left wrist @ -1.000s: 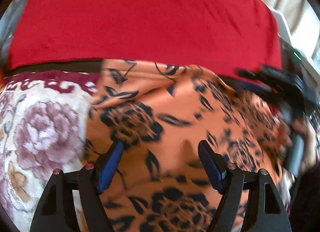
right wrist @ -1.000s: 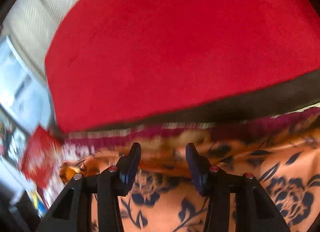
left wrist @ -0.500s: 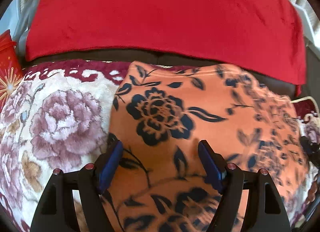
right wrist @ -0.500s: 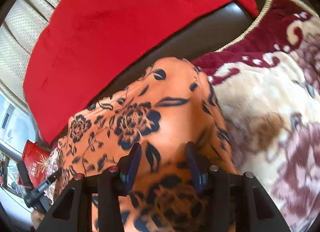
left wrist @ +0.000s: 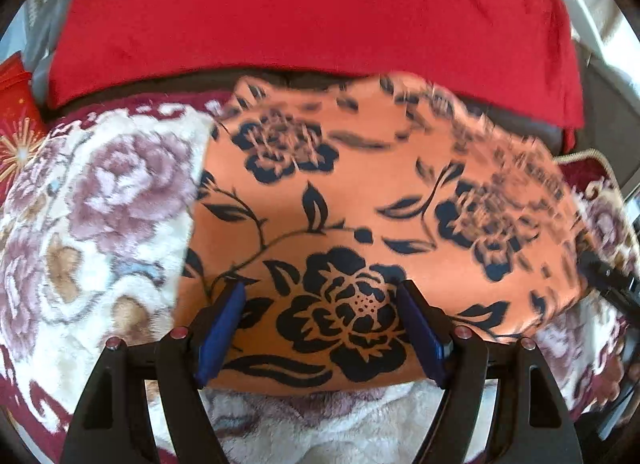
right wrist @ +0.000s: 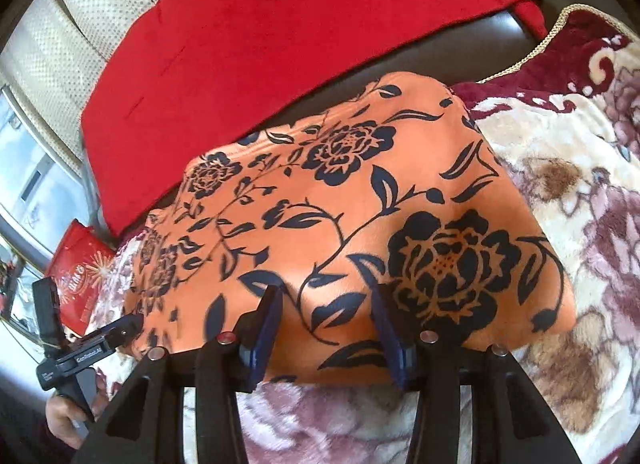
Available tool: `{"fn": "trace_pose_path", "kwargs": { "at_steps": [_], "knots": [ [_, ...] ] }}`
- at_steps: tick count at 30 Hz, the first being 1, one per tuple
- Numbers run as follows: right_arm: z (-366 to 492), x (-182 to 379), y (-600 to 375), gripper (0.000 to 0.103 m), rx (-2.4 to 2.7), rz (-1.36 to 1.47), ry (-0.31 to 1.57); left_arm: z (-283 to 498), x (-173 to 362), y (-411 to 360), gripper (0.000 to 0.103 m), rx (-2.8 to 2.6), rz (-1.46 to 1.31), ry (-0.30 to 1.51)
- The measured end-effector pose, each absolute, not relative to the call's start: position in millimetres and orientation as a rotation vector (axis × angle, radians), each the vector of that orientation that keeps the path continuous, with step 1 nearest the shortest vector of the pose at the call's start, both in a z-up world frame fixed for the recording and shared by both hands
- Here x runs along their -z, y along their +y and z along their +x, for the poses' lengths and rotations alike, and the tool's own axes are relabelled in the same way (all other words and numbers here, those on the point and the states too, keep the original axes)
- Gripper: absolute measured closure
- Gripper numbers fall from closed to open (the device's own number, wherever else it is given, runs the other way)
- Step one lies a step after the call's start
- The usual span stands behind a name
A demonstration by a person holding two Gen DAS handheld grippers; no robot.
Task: Fold small clothes
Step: 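Press the folded orange garment flat with both grippers open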
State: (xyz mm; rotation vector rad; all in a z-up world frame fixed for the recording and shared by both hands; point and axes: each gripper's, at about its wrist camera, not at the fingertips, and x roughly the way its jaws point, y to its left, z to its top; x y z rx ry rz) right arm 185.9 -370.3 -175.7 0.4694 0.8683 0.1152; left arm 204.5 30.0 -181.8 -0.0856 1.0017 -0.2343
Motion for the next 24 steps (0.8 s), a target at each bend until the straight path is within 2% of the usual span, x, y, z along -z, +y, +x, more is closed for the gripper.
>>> {"fn": "trace_pose_path", "kwargs": {
  "at_steps": [4, 7, 8, 12, 15, 18, 24],
  "knots": [
    [171, 163, -371, 0.053, -0.182, 0.525, 0.785, 198, 175, 48, 0.025, 0.201, -0.154, 0.956],
    [178, 163, -358, 0.043, -0.235, 0.514, 0.802, 211, 198, 43, 0.025, 0.172, -0.104, 1.043],
    [184, 171, -352, 0.043, -0.235, 0.509, 0.842, 213, 204, 40, 0.025, 0.164, -0.074, 1.057],
    [193, 175, -345, 0.042, -0.226, 0.491, 0.865, 206, 192, 30, 0.024, 0.160, -0.017, 0.997],
    [187, 168, -353, 0.042, -0.255, 0.559, 0.807, 191, 170, 21, 0.024, 0.143, 0.057, 0.863],
    [178, 157, -357, 0.042, -0.273, 0.572, 0.733, 186, 166, 10, 0.019, 0.177, 0.090, 0.831],
    [182, 158, -360, 0.042, -0.329, 0.673, 0.703, 203, 196, -17, 0.017, 0.189, 0.129, 0.952]
  ]
}}
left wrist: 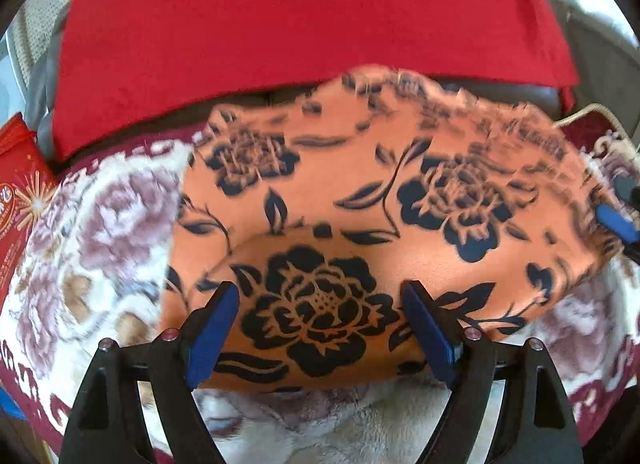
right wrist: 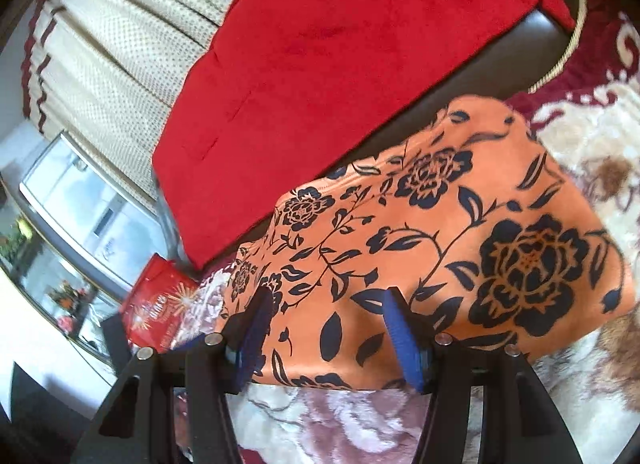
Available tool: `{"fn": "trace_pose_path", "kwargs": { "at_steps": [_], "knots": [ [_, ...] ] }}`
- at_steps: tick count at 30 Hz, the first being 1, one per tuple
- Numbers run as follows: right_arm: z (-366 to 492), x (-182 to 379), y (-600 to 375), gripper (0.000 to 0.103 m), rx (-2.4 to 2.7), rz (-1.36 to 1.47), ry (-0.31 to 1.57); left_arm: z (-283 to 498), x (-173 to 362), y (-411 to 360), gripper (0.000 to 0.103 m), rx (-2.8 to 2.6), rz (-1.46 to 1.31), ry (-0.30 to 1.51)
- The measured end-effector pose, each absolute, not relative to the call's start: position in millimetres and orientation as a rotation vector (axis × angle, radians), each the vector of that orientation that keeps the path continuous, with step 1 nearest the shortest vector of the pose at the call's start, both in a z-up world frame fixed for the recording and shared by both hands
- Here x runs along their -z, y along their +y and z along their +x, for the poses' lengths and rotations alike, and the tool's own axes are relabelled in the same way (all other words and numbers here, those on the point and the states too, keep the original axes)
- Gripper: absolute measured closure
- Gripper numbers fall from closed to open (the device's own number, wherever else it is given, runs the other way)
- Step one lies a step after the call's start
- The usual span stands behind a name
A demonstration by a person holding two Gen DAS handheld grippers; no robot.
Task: Fold small clothes
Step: 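Press the folded orange garment flat with both grippers open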
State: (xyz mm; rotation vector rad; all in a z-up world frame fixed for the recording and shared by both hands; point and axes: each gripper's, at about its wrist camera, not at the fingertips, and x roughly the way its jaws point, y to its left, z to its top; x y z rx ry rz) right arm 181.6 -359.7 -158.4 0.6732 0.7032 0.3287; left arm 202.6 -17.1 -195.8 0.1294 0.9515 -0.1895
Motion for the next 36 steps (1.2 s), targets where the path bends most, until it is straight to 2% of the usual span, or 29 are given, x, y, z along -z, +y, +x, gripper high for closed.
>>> {"fn": "trace_pose_path", "kwargs": {
  "at_steps": [3, 7, 13, 18, 29, 34, 36],
  "knots": [
    [189, 170, -361, 0.042, -0.325, 0.721, 0.757, 207, 200, -15, 0.000, 0.115, 0.115, 0.941],
    [196, 182, -363, 0.042, -0.314, 0.764, 0.805, 210, 206, -8, 0.000, 0.125, 0.054, 0.957],
    [189, 166, -360, 0.042, -0.388, 0.762, 0.710, 200, 188, -15, 0.000, 0.117, 0.115, 0.929],
    [202, 188, -346, 0.042, -0.346, 0.722, 0.850, 191, 168, -18, 0.000, 0.110, 0.138, 0.824],
    [195, 164, -332, 0.042, -0.407, 0.662, 0.742, 185, 149, -19, 0.000, 0.095, 0.149, 0.748],
    [197, 165, -321, 0.042, -0.419, 0.627, 0.768, 185, 149, -21, 0.000, 0.099, 0.150, 0.749],
    [199, 167, -315, 0.047, -0.426, 0.610, 0.792, 185, 152, -22, 0.000, 0.099, 0.155, 0.758]
  ]
}}
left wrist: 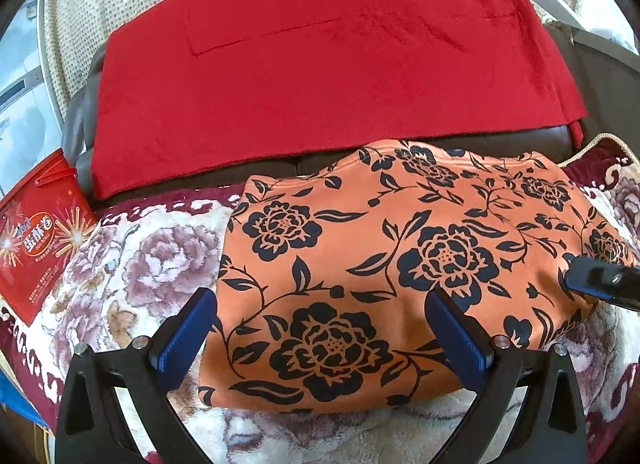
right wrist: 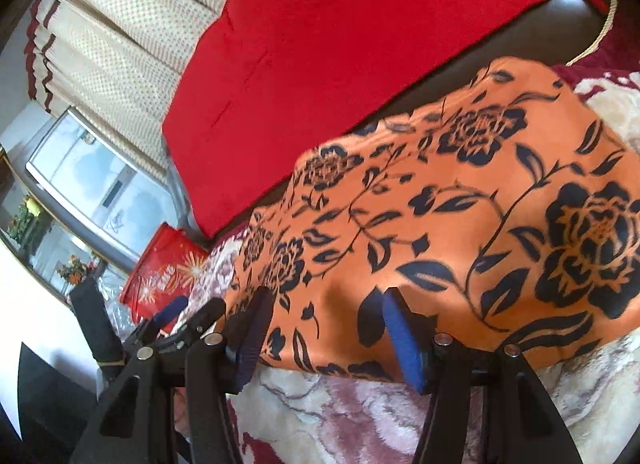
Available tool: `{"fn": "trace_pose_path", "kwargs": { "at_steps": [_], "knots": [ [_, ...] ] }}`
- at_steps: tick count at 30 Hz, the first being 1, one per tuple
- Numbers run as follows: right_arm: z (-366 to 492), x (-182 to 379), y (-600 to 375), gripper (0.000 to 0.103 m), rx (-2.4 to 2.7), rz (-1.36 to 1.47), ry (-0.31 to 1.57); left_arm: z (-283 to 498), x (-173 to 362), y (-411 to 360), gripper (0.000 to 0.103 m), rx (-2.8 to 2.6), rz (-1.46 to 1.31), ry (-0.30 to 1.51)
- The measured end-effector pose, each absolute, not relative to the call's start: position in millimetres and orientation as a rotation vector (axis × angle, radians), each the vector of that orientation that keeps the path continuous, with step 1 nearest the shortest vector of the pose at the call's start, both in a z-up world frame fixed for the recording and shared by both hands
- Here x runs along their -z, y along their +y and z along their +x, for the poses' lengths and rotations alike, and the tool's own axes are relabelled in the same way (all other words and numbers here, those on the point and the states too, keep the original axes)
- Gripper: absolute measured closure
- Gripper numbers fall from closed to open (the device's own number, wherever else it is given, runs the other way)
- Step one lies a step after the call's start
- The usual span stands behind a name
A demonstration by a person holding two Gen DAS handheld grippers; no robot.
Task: Fold small clothes
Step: 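Press the folded orange garment flat with both grippers open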
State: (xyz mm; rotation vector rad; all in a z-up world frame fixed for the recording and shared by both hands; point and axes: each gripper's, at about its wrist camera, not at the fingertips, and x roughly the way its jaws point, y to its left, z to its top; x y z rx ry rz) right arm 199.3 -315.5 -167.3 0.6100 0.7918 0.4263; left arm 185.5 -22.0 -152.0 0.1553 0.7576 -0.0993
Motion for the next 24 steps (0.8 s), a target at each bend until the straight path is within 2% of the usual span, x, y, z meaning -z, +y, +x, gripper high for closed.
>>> {"fn": "trace_pose_path", "kwargs": {
  "at_steps": [2, 8, 19, 21, 24],
  "knots": [
    [200, 170, -309, 0.051, -0.394, 0.563, 0.814, 188, 157, -23, 0.000, 0.098, 0.160, 0.774],
    [208, 185, -310, 0.052, -0.372, 0.575, 0.885, 203, 193, -26, 0.000, 0.080, 0.189, 0.908],
    [193, 172, -336, 0.049, -0.384, 0.675, 0.821, 184, 179, 3, 0.000, 0.106, -0.029, 0.944],
    [185, 168, -346, 0.046, -0.374, 0.713, 0.795, 171, 181, 12, 0.000, 0.124, -0.099, 0.962],
    [172, 166, -362, 0.036, -0.361, 0.773, 0.770, 156, 188, 25, 0.000, 0.174, -0.228, 1.001]
  ]
}}
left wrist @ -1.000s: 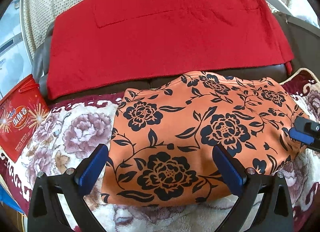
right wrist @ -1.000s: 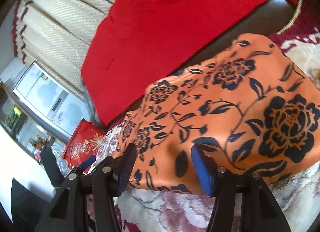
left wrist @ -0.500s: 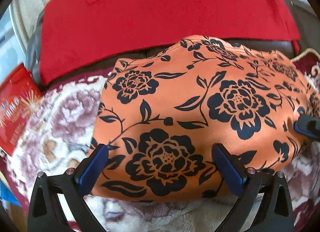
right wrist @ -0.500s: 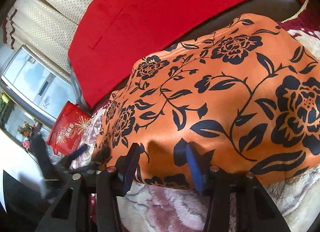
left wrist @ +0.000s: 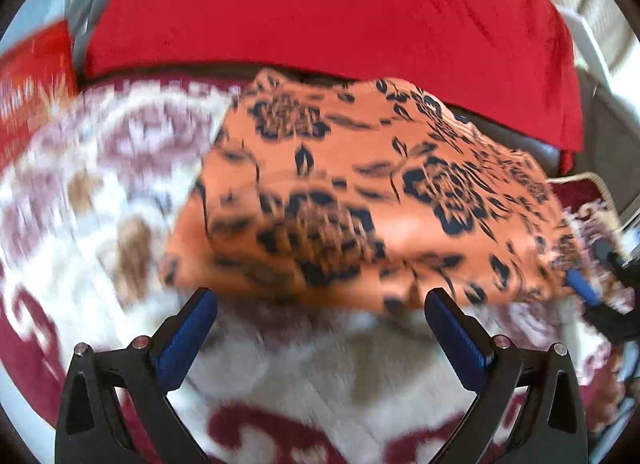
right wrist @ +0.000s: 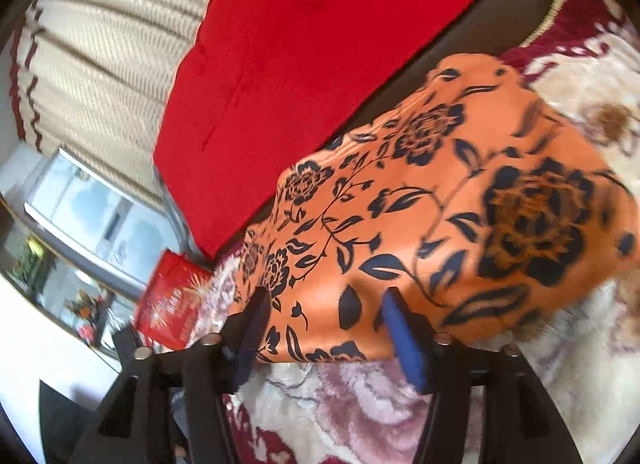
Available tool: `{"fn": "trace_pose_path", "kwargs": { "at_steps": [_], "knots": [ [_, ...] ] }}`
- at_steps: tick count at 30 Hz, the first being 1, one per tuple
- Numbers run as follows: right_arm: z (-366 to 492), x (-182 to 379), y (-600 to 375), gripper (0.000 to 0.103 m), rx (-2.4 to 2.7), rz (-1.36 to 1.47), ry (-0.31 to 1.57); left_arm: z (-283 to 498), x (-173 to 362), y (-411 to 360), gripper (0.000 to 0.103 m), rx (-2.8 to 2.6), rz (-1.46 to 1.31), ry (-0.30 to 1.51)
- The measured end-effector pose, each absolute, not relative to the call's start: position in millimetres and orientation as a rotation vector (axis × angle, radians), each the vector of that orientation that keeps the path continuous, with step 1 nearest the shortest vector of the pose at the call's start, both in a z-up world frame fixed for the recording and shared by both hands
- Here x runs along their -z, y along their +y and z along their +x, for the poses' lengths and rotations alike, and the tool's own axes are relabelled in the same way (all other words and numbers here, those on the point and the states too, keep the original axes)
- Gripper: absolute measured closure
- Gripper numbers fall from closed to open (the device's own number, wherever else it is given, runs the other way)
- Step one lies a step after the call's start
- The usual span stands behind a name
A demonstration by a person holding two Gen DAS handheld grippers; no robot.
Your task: Fold small clothes
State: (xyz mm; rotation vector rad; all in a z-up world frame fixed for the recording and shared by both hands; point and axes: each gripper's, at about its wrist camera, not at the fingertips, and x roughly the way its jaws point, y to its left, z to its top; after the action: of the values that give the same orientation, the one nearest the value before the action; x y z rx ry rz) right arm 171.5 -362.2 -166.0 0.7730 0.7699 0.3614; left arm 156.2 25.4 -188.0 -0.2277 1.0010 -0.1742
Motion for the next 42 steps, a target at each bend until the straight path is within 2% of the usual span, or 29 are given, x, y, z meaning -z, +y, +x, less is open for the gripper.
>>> {"fn": "trace_pose_path", "kwargs": {
  "at_steps": [4, 15, 27, 42],
  "knots": [
    [149, 172, -385, 0.035, -0.329, 0.853, 0.750, 152, 195, 34, 0.000, 0.175, -0.339, 1.029],
    [144, 173, -394, 0.035, -0.327, 0.897, 0.712, 160, 184, 14, 0.000, 0.023, -0.114, 0.929],
    [158, 169, -361, 0.035, -0.390, 0.828, 0.733, 155, 165, 22, 0.000, -0.005, -0.082, 0.849],
    [159, 175, -362, 0.035, -0.389, 0.838, 0.741, 154, 167, 22, 0.000, -0.014, -0.067, 0.850]
  ]
}}
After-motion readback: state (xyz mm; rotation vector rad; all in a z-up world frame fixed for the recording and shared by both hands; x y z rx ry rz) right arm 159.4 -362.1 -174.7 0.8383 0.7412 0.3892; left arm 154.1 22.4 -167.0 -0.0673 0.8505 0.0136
